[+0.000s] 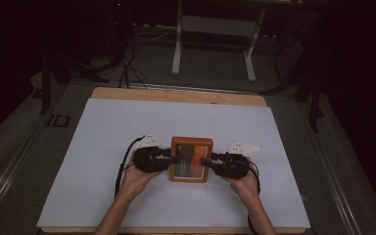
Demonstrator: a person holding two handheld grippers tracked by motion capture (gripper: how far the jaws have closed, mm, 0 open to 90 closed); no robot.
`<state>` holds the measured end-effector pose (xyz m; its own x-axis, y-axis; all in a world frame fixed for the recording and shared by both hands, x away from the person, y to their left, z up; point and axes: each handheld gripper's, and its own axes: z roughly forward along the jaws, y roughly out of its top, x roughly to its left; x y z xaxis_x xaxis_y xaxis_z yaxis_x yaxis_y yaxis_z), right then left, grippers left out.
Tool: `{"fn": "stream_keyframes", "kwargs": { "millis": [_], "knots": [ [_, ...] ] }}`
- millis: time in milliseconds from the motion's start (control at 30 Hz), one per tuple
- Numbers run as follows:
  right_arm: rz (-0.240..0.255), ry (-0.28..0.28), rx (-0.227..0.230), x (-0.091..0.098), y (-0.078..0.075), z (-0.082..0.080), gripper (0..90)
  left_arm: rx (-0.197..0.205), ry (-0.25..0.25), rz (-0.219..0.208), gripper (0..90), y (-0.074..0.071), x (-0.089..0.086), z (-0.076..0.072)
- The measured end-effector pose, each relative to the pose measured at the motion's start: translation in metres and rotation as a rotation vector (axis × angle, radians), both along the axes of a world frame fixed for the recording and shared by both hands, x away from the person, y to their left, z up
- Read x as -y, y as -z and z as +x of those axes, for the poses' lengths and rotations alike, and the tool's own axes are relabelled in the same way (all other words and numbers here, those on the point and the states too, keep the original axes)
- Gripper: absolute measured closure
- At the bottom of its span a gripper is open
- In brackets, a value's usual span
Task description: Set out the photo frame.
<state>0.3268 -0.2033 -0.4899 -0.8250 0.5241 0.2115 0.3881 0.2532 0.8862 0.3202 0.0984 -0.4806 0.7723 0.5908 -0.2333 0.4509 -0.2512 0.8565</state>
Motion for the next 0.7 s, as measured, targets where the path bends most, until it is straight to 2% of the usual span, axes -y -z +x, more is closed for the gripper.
{"fn": "stream_keyframes", "kwargs": {
  "millis": [367, 467, 700],
  "knots": [
    [-0.001, 0.021, -0.004, 0.000, 0.003, 0.006, 61.1, -0.005, -0.025, 0.005, 58.9, 0.003, 0.003, 0.008],
    [0.008, 0.044, -0.021, -0.001, 0.005, 0.008, 60.7, -0.008, -0.031, 0.006, 58.2, 0.005, 0.004, 0.011],
    [0.010, 0.049, -0.026, -0.001, 0.005, 0.009, 60.2, -0.011, -0.035, 0.009, 58.6, 0.005, 0.004, 0.011]
  ]
}}
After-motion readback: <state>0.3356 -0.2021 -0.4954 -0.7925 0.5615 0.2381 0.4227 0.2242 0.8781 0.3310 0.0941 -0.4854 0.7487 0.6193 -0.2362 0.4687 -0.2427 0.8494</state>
